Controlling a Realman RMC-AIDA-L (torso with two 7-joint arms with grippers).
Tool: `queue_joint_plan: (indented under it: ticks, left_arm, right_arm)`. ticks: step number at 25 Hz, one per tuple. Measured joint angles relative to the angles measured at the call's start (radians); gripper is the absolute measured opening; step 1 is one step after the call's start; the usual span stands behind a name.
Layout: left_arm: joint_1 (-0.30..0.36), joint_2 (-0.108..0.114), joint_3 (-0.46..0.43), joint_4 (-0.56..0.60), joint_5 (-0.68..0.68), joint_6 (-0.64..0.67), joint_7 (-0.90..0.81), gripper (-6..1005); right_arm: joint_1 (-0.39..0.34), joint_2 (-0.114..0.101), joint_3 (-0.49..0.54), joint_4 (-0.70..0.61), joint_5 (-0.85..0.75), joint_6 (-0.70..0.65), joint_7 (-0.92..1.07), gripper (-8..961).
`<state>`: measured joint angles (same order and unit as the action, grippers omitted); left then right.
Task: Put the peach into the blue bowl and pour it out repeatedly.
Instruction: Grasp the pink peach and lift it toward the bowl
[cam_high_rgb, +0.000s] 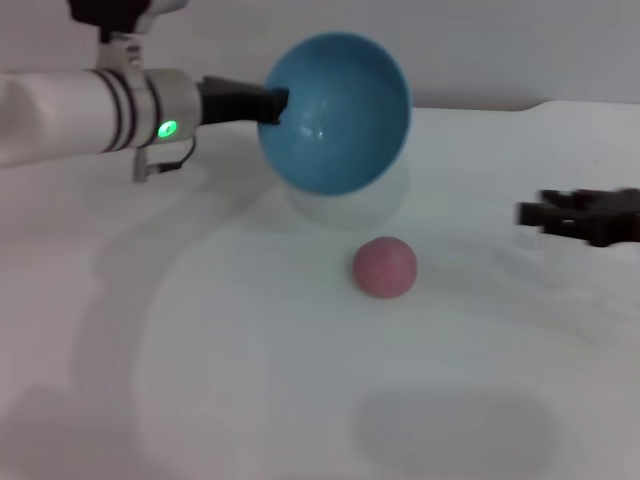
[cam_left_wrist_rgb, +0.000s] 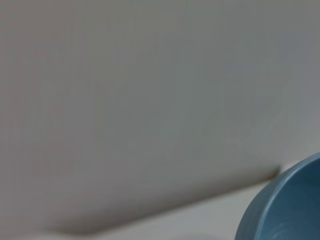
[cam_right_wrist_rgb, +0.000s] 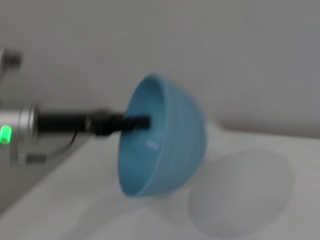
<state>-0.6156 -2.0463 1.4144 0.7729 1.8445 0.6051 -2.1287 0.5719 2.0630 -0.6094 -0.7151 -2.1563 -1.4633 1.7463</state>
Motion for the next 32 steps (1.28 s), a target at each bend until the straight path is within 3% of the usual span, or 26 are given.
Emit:
queue_joint_plan:
  ticks: [1, 6, 9, 13, 17, 21, 24, 28, 31, 32]
  left_arm:
    - [0.005, 0.003, -0.043, 0.001, 0.024, 0.064, -0.01, -2]
    - [0.021, 0.026, -0.167, 0.02, 0.188, 0.283, -0.166, -2]
    - [0.027, 0.05, -0.186, 0.05, 0.327, 0.397, -0.315, -2]
    - [0.053, 0.06, -0.19, 0.122, 0.443, 0.498, -0.443, -2]
    - [0.079, 0.049, -0.204, 0.211, 0.515, 0.598, -0.49, -1]
    - [0.076, 0.023, -0.206, 0.256, 0.593, 0.654, -0.512, -1]
    - [0.061, 0.003, -0.207, 0.271, 0.642, 0.666, -0.515, -1]
    - [0.044, -0.005, -0.205, 0.279, 0.652, 0.672, -0.513, -1]
    - [0.031, -0.007, -0.2, 0.279, 0.649, 0.674, -0.513, -1]
    - [0.028, -0.007, -0.199, 0.279, 0.649, 0.674, -0.514, -1]
  right_arm:
    - [0.0, 0.0, 0.0, 0.0, 0.0, 0.0, 0.0, 630]
    - [0.078, 0.001, -0.216, 0.021, -0.003, 0.112, 0.008, 635]
    - [0.12, 0.001, -0.301, 0.045, -0.01, 0.161, 0.018, 638]
    - [0.179, 0.002, -0.414, 0.103, -0.013, 0.226, 0.022, 642]
    - [0.231, 0.003, -0.53, 0.175, -0.015, 0.29, 0.022, 646]
    - [0.266, 0.011, -0.614, 0.228, -0.011, 0.365, 0.023, 650]
    - [0.272, 0.016, -0.634, 0.238, 0.002, 0.42, 0.023, 653]
    - [0.268, 0.019, -0.639, 0.243, 0.042, 0.474, 0.016, 657]
    - [0.258, 0.023, -0.679, 0.255, 0.113, 0.528, -0.018, 659]
    - [0.251, 0.025, -0.738, 0.282, 0.223, 0.567, -0.084, 658]
